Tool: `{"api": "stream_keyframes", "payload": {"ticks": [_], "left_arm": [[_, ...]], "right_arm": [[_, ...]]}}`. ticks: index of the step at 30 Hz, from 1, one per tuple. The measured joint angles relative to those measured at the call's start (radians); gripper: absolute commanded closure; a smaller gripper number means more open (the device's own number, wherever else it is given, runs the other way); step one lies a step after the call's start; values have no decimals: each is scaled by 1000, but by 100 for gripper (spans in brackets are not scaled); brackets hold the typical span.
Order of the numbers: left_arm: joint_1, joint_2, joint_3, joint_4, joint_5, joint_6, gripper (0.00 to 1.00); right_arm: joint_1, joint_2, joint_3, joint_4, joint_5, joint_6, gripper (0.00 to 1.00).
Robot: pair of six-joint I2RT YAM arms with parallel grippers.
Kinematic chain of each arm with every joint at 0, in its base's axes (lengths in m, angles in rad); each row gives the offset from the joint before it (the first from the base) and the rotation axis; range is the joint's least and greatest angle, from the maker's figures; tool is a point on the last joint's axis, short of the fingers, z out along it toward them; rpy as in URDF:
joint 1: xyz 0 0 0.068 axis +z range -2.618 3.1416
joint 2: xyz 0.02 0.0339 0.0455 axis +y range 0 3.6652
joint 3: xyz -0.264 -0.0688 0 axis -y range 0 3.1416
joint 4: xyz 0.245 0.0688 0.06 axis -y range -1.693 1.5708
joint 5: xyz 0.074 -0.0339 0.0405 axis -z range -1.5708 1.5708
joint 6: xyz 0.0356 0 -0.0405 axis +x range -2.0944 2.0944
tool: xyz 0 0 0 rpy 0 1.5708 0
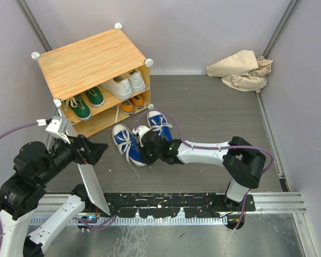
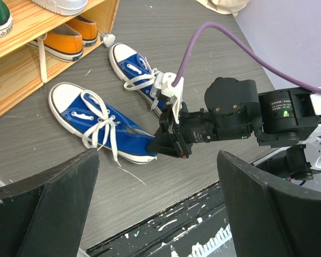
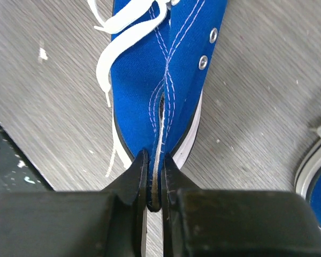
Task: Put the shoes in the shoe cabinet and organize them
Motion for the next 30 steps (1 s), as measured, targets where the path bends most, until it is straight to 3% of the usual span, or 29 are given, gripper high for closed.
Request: {"api": "stream_keyframes", "payload": {"ticks": [10, 30], "left_arm": [[0, -32, 0, -16, 0, -1, 7], [0, -98, -1, -37, 11, -10, 7]], "right_arm": [[21, 18, 117, 9, -9, 7, 99], [20, 501, 689, 5, -19, 24, 99]]}}
